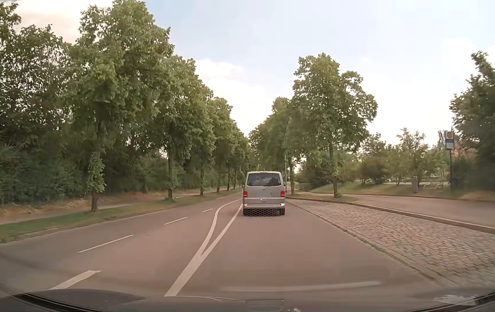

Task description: Follow the waypoints while adhering to traffic rules and regulations

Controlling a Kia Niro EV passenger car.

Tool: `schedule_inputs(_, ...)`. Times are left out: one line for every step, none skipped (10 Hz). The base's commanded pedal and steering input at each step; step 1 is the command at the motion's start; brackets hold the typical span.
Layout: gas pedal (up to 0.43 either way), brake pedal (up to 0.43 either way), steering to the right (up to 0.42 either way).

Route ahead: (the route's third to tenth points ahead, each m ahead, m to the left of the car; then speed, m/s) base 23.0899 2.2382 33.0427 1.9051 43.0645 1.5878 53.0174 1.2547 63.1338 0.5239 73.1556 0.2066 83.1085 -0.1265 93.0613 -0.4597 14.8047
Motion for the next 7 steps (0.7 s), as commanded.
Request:
schedule_inputs(0.130, 0.012, -0.002)
schedule_inputs(0.130, 0.012, -0.004)
schedule_inputs(0.118, 0.012, -0.008)
schedule_inputs(0.118, 0.006, -0.009)
schedule_inputs(0.118, 0.012, -0.009)
schedule_inputs(0.118, 0.012, -0.008)
schedule_inputs(0.098, 0.012, -0.008)
